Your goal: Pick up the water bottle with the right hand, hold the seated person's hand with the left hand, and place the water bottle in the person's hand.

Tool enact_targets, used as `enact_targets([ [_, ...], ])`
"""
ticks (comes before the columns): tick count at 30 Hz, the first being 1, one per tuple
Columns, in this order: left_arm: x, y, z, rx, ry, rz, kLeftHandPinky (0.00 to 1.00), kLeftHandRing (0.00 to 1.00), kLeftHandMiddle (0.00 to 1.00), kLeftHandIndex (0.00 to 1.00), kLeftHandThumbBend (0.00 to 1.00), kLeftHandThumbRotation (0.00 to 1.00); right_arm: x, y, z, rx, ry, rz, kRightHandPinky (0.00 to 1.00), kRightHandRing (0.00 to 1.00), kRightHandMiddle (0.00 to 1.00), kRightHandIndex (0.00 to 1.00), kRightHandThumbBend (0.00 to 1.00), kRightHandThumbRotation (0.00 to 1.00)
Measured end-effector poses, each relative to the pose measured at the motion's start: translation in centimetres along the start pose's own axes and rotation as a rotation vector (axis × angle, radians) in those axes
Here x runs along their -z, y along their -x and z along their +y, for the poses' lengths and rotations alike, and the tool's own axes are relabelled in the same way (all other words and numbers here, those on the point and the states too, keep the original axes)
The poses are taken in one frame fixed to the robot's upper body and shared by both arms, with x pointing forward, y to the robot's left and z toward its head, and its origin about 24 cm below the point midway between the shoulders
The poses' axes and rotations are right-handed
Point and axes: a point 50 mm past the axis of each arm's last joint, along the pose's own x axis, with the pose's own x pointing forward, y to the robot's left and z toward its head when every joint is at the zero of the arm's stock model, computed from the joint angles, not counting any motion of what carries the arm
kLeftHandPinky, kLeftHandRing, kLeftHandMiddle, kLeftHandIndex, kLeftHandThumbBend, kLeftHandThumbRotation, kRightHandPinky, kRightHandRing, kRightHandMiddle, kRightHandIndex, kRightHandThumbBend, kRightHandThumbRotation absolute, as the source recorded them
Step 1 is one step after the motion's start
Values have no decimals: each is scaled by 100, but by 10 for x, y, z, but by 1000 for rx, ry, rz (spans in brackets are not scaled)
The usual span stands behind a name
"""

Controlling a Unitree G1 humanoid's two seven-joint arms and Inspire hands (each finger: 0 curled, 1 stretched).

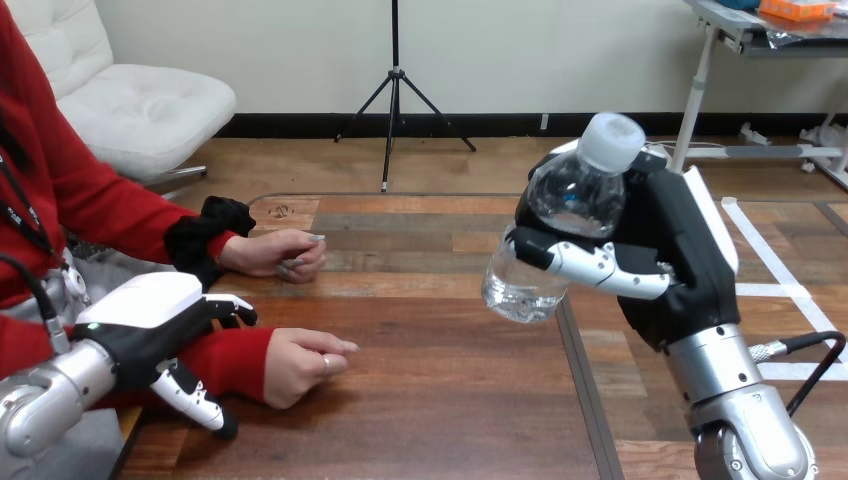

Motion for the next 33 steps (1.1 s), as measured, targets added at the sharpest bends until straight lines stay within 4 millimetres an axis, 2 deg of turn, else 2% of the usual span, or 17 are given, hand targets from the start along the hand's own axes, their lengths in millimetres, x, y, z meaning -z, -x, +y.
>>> enact_targets([
  [12,-6,-8,2,-30,-4,16,59,62,64,66,100,7,-4,-1,1,0,-6,-10,28,34,44,45,85,0],
  [33,-16,-15,0,-63,-21,-10,47,47,50,51,97,2,-3,-3,6,-6,-5,-8,29,35,44,45,84,0],
])
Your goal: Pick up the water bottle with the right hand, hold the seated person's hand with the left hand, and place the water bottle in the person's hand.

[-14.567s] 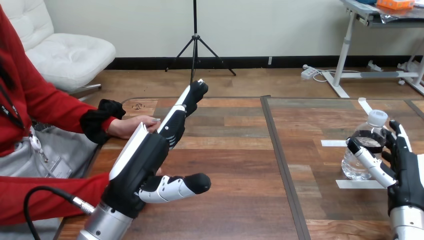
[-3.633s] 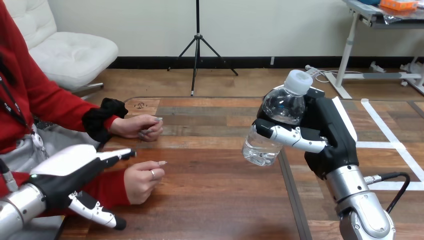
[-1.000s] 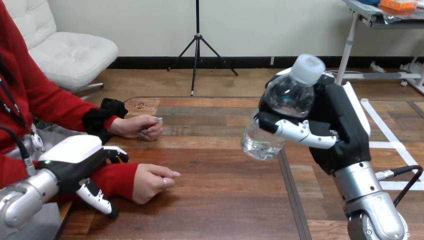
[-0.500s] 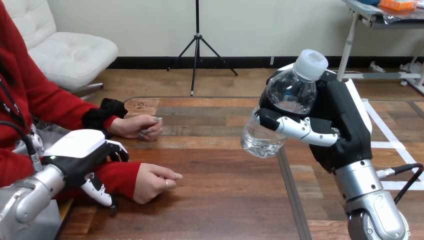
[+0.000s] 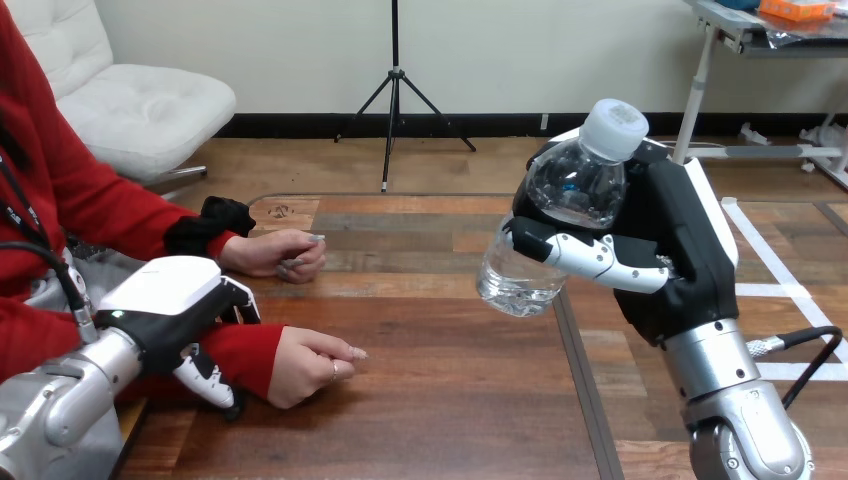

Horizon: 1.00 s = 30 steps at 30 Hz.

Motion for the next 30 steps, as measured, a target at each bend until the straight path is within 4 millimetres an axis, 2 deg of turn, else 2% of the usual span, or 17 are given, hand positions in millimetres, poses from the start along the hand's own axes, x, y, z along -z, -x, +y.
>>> enact_targets([
  [19,-10,-6,-2,8,-5,-33,45,43,46,46,95,0,2,-2,9,-9,-31,-4,29,35,43,45,85,0],
  [30,-15,-8,0,10,-31,-50,36,37,42,42,95,0,3,-2,11,-1,-21,0,29,36,43,45,86,0],
])
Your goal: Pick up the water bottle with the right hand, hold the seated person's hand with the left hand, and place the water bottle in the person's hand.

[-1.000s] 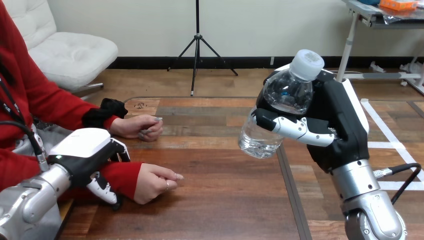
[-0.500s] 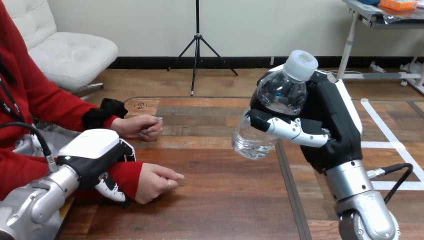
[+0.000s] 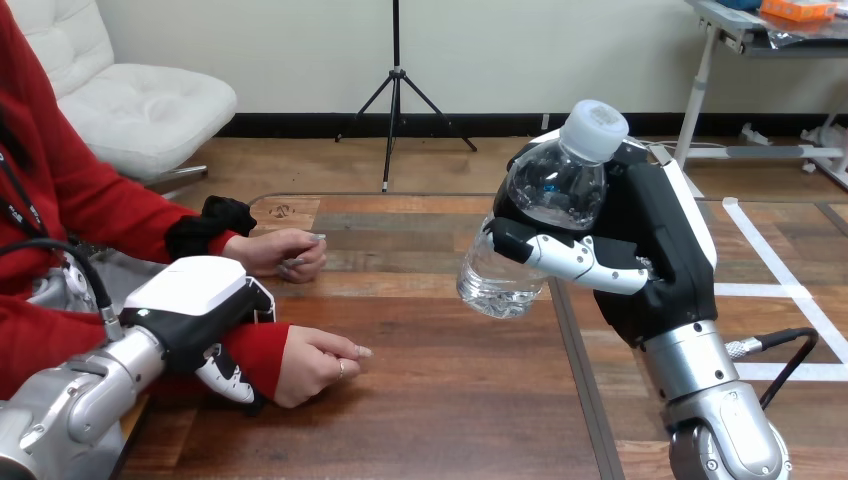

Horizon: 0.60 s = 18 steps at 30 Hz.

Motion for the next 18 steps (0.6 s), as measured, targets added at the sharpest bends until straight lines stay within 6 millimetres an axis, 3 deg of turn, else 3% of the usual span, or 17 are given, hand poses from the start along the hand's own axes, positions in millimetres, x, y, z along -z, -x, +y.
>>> enact_targets([
  [18,-4,0,1,-9,-6,-23,30,32,38,39,95,0,4,0,2,0,-7,33,30,36,43,45,86,0],
])
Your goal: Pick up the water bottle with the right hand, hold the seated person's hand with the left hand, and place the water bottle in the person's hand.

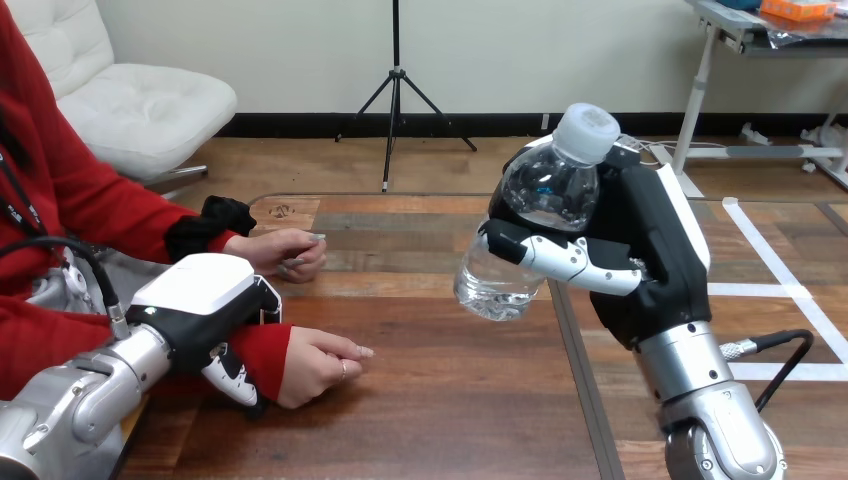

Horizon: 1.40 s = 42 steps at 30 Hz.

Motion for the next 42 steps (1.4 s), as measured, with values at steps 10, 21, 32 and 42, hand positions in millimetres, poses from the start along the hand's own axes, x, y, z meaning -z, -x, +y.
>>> enact_targets([
  [10,-2,2,-1,-1,9,-17,27,30,36,37,94,0,2,-1,5,-11,8,13,31,37,44,45,86,0],
  [21,-5,4,-1,14,37,-31,24,30,37,38,92,0,12,-2,9,-13,-9,47,32,38,44,45,87,0],
  [32,-7,11,-2,26,83,-44,23,30,36,38,90,0,29,1,11,5,-23,120,32,38,44,44,88,0],
  [42,-12,19,-5,38,117,-67,23,29,36,37,89,0,45,5,11,16,-17,188,33,39,44,45,87,0],
])
